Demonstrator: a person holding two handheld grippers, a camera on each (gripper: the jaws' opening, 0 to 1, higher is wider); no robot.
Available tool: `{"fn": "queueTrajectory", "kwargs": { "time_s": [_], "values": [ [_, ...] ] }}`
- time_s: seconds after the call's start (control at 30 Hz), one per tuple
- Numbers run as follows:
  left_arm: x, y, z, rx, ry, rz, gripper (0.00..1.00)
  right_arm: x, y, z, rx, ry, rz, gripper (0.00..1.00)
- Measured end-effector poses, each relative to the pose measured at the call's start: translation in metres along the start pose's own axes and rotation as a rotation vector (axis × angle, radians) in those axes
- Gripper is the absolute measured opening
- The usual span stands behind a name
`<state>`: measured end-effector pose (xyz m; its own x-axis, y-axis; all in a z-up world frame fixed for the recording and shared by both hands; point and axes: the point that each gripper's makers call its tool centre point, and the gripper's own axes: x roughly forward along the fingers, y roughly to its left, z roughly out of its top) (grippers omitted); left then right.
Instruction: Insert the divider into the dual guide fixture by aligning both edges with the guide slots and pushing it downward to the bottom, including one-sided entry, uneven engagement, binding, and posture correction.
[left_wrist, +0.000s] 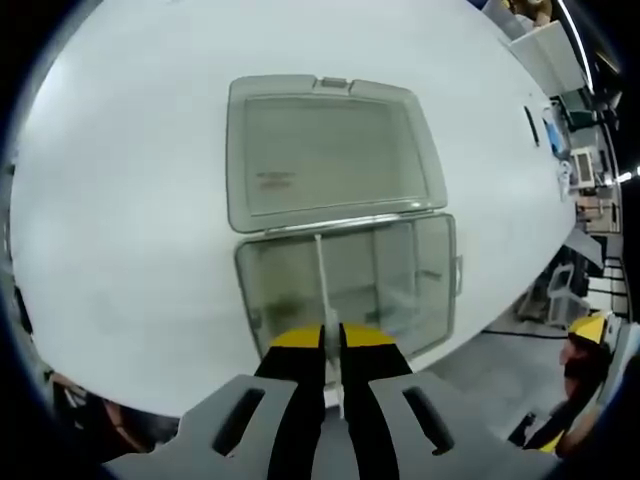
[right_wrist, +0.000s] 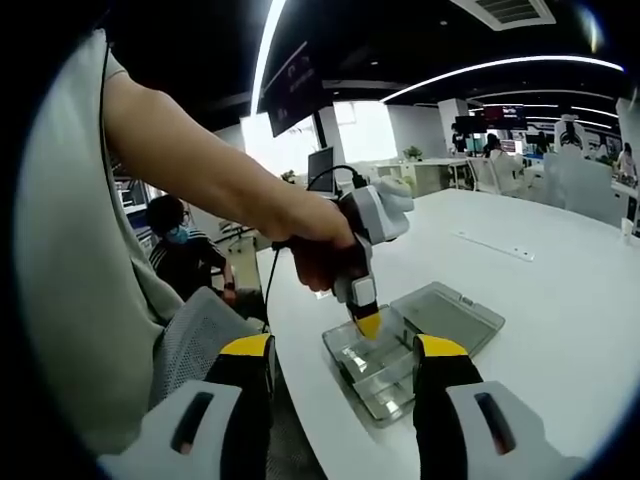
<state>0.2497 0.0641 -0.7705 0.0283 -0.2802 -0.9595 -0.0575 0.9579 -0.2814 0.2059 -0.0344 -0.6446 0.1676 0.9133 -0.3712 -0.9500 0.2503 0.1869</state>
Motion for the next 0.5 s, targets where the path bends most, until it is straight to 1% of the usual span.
{"fn": "queueTrajectory", "kwargs": {
  "time_s": [0.2, 0.5],
  "values": [
    [0.0010, 0.0036, 0.0000, 0.018, 0.001, 0.020, 0.01, -0.0007, 0.0004, -0.0007, 0.002, -0.001, -0.001, 0.52],
    [0.0020, 0.0032, 0.0003, 0.017, 0.000, 0.020, 0.01, -0.0007, 0.0009, -0.0002, 0.003, -0.001, 0.000, 0.52]
  ]
}}
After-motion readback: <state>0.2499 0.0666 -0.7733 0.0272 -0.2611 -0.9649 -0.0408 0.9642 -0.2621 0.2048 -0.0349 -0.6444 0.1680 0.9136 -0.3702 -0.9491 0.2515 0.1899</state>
